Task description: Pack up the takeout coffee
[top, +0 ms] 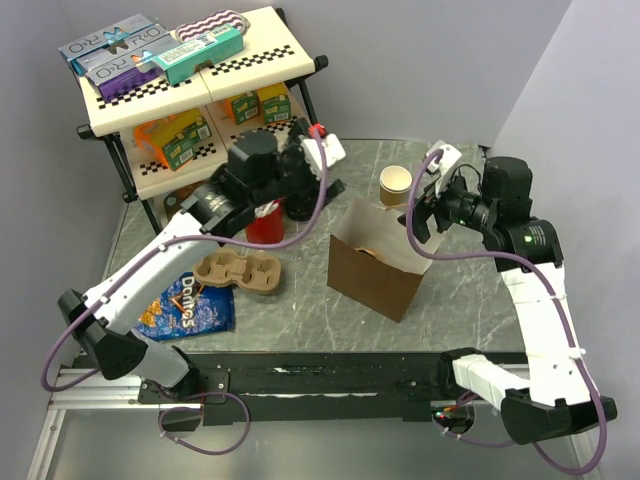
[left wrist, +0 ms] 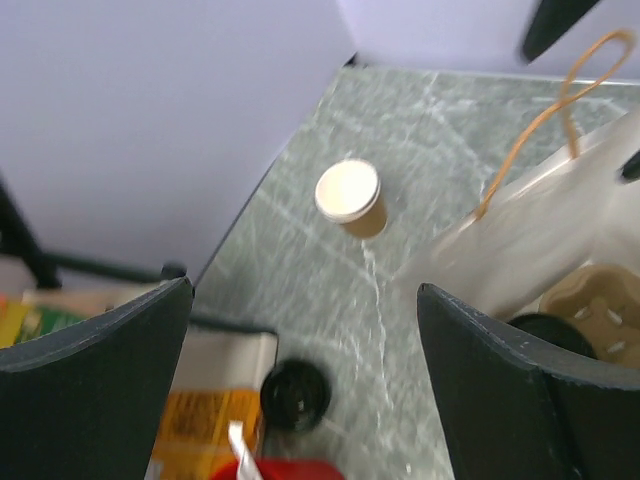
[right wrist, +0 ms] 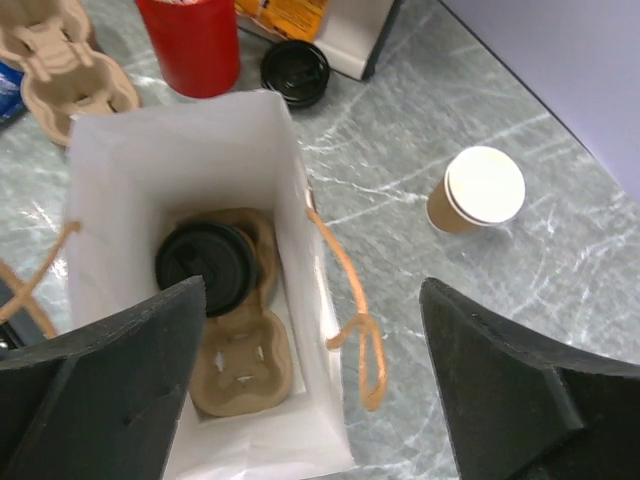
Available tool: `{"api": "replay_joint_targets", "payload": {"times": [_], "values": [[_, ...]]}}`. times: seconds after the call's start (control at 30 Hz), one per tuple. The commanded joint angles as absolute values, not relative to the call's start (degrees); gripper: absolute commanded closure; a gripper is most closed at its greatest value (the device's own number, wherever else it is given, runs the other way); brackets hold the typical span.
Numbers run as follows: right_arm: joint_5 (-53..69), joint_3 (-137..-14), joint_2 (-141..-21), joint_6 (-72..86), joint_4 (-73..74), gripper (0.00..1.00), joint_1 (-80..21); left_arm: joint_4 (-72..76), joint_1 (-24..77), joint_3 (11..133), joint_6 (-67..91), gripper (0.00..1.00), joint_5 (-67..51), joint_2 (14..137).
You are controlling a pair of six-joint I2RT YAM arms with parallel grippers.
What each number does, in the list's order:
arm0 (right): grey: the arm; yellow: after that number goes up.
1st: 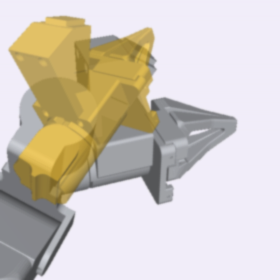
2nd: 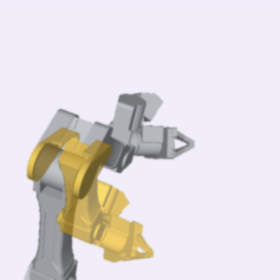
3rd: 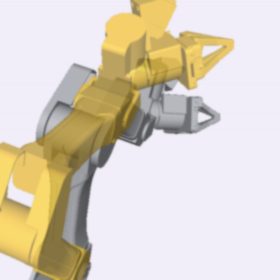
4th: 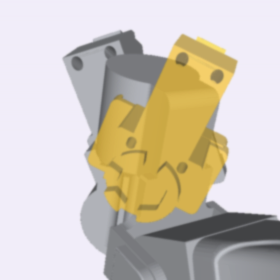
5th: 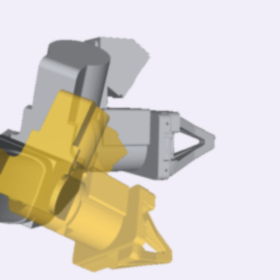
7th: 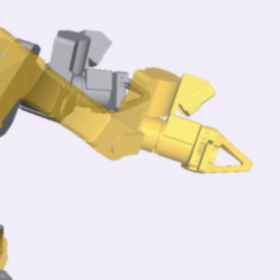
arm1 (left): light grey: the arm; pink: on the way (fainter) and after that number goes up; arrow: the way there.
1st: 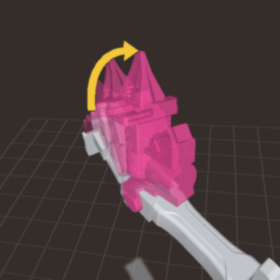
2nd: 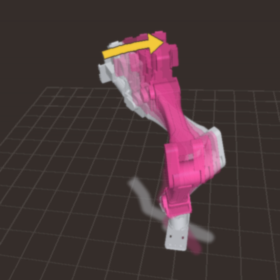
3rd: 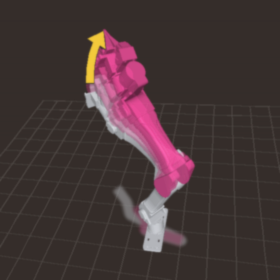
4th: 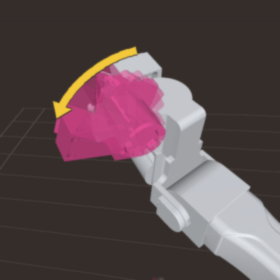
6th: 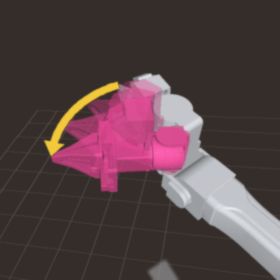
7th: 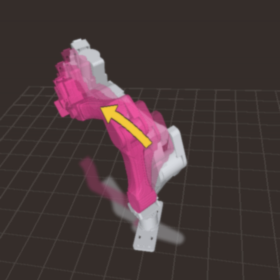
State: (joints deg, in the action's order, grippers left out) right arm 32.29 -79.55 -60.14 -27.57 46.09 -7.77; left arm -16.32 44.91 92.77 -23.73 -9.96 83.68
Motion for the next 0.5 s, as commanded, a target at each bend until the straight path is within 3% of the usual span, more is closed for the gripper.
{"api": "replay_joint_targets", "payload": {"times": [0.0,0.1,0.13,0.23,0.47], "values": [[36.03,-82.26,-58.89,-28.30,44.82,0.11,-8.26,-21.61,41.76,94.13,-19.25,0.01,-9.93,79.72],[36.56,-82.97,-59.41,-30.31,46.49,0.24,-9.93,-23.81,40.43,93.69,-17.76,0.01,-11.77,79.28],[36.65,-83.23,-59.94,-30.67,47.19,0.33,-10.28,-24.34,40.34,93.69,-17.58,0.01,-12.30,79.36],[37.35,-83.32,-60.64,-31.38,47.99,0.48,-10.72,-24.17,39.90,93.34,-14.43,0.00,-14.32,79.63],[39.46,-81.39,-60.38,-32.34,50.01,0.80,-11.25,-23.91,39.46,95.19,-1.86,0.01,-27.76,83.40]]}}
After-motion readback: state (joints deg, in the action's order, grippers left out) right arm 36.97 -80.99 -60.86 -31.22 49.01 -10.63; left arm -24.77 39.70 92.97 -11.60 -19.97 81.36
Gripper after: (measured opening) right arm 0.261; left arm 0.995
